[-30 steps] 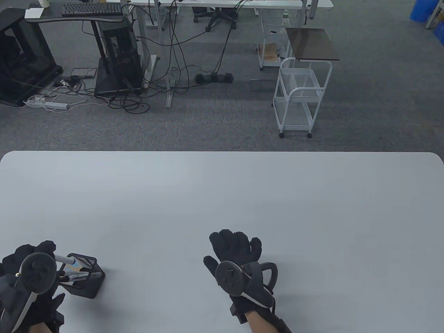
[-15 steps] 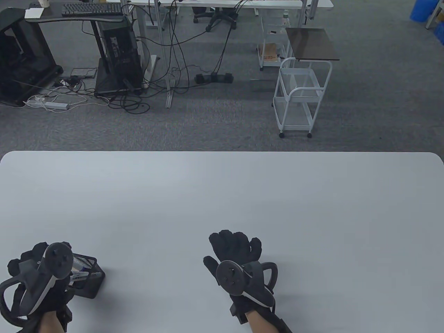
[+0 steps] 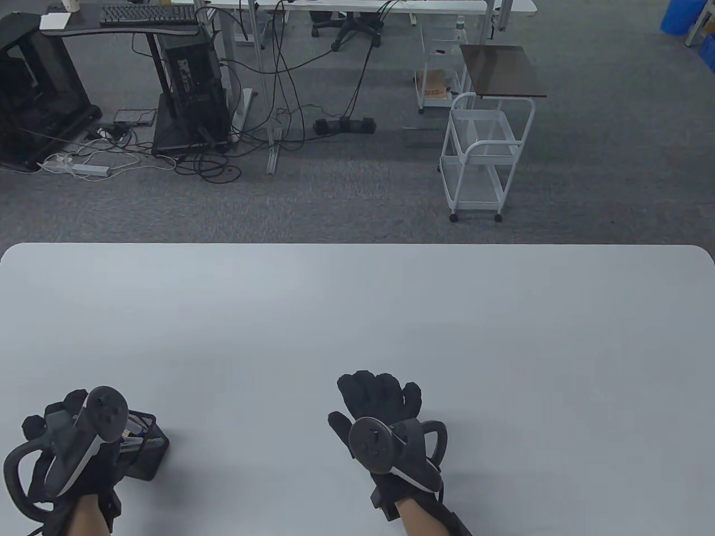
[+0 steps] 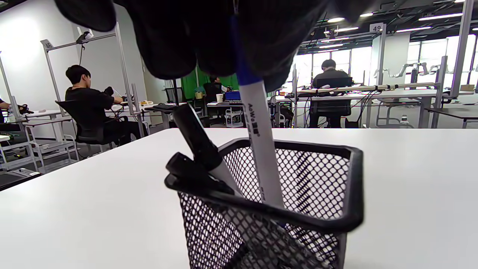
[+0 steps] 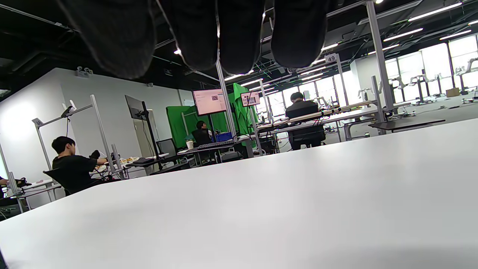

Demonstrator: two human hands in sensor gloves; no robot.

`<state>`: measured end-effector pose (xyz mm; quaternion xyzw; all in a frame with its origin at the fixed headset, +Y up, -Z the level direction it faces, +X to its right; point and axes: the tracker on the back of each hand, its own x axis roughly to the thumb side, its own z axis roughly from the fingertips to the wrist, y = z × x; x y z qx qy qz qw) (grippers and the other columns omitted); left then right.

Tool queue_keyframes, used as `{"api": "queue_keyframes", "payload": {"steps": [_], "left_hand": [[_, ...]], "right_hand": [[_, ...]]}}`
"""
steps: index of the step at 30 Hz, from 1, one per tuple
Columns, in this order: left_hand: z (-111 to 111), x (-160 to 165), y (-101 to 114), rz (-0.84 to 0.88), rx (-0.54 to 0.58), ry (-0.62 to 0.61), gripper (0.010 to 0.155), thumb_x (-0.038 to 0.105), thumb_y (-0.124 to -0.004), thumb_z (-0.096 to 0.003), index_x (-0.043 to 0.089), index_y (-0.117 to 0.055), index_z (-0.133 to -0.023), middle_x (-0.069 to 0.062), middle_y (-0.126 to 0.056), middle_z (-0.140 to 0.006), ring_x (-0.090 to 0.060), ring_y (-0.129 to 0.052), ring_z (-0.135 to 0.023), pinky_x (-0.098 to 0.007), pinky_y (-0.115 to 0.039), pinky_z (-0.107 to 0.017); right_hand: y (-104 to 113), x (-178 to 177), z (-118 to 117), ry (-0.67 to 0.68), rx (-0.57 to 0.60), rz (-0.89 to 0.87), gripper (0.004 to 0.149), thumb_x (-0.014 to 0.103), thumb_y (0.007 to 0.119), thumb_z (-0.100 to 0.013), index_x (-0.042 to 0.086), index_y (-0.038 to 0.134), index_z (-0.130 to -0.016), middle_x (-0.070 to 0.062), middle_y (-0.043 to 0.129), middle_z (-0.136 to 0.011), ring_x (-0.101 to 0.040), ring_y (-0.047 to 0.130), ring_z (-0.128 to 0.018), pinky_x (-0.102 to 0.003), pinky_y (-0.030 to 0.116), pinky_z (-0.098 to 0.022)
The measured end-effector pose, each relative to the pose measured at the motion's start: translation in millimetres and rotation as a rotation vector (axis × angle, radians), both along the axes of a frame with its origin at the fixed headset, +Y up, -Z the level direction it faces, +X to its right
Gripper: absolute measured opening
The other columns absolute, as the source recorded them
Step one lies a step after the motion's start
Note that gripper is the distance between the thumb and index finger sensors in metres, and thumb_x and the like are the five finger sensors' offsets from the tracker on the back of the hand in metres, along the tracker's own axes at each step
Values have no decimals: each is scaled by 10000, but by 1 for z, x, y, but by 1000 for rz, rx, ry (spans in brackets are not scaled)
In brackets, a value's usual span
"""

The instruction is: Insert the markers into the pen holder

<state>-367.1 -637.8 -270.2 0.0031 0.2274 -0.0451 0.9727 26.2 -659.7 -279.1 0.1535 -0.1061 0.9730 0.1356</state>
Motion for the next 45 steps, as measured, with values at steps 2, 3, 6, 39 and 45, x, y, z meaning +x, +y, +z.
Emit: {"api": "queue_keyframes", "payload": {"steps": [2, 3, 6, 39, 45], "left_hand": [[-1, 0, -1, 1, -7, 1, 383, 329, -771, -613, 389, -843, -985, -7, -776, -1045, -367, -761, -1051, -709, -476, -821], [-1, 0, -1, 2, -8, 1, 383, 329, -771, -613, 389, -843, -985, -5, -775, -1046, -369, -760, -1051, -709, -475, -821], [-2, -1, -3, 3, -22, 7, 388, 327, -773, -613, 390, -840, -989, -7, -776, -1047, -369, -762, -1050, -709, -476, -820], [13, 147, -15, -5, 122, -575, 695, 614, -628, -582, 368, -445, -1207, -10, -505, -1286, -449, -559, -1198, -755, -387, -824], [15, 160, -25, 1, 133, -641, 737, 655, -596, -571, 404, -341, -1216, 11, -422, -1316, -459, -468, -1237, -771, -345, -820]], "right_hand": [[0, 0, 0, -3, -1, 1, 640, 489, 740, -594, 161, 623, -1130, -182, 637, -1179, -555, 648, -1039, -784, 370, -653], [0, 0, 0, -3, -2, 1, 640, 489, 741, -593, 161, 623, -1130, -183, 638, -1178, -555, 649, -1039, -784, 371, -653], [0, 0, 0, -3, -2, 3, 642, 489, 741, -592, 159, 622, -1131, -184, 638, -1178, -555, 648, -1039, -784, 371, -654], [-6, -15, 3, 17, 25, 106, 651, 515, 716, -597, 176, 605, -1141, -180, 614, -1193, -550, 631, -1052, -776, 358, -670], [-9, -21, 6, 22, 54, 148, 681, 547, 683, -600, 183, 562, -1163, -186, 562, -1216, -553, 605, -1064, -774, 347, -677]]}}
